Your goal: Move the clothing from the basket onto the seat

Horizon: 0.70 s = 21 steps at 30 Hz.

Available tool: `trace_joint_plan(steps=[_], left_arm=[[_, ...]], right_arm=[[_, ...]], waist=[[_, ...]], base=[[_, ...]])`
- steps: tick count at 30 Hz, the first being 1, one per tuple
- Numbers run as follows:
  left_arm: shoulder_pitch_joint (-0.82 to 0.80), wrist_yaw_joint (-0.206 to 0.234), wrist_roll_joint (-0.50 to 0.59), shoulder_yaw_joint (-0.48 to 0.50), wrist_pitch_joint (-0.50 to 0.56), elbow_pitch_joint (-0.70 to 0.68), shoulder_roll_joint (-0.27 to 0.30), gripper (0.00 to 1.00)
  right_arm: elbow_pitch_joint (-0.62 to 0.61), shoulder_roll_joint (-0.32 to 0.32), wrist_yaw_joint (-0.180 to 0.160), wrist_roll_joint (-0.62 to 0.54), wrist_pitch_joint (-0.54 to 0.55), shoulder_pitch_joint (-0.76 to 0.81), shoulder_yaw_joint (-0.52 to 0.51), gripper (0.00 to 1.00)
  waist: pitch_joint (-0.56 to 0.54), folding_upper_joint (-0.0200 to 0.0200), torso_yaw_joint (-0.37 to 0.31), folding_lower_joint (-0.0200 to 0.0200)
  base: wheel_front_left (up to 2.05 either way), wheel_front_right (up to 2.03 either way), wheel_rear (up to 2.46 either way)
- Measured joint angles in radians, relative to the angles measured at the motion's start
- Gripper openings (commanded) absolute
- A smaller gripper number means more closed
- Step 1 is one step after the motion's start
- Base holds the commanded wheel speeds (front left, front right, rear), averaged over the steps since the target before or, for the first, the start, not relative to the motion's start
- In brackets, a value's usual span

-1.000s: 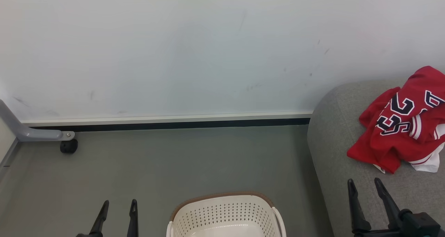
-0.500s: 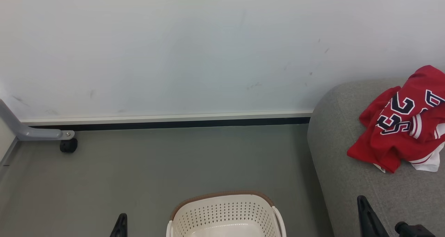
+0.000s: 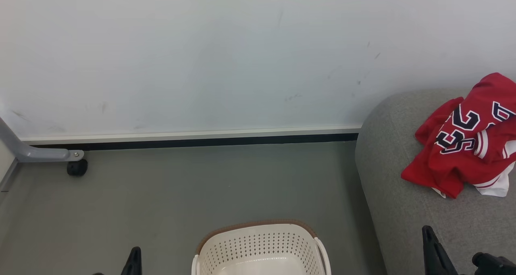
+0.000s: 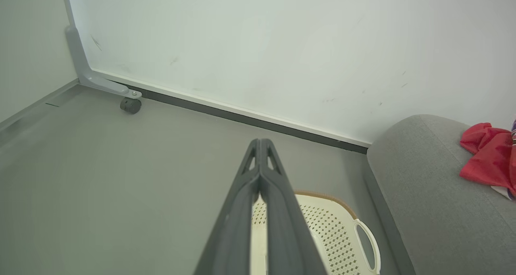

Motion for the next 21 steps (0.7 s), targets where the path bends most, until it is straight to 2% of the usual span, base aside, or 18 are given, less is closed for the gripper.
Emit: trace_joint_plan(steps=[21], left_arm=[[-0.038,-0.048,-0.249,0.066,0.076,0.019,-0.026,0.0]], right_arm=[[0.036,0.034,0.048,0.248,0.076,-0.037,-0.08,0.0]], waist=[[0.012,0.0,-0.008,0.0]], base=[[0.0,0.0,0.0]])
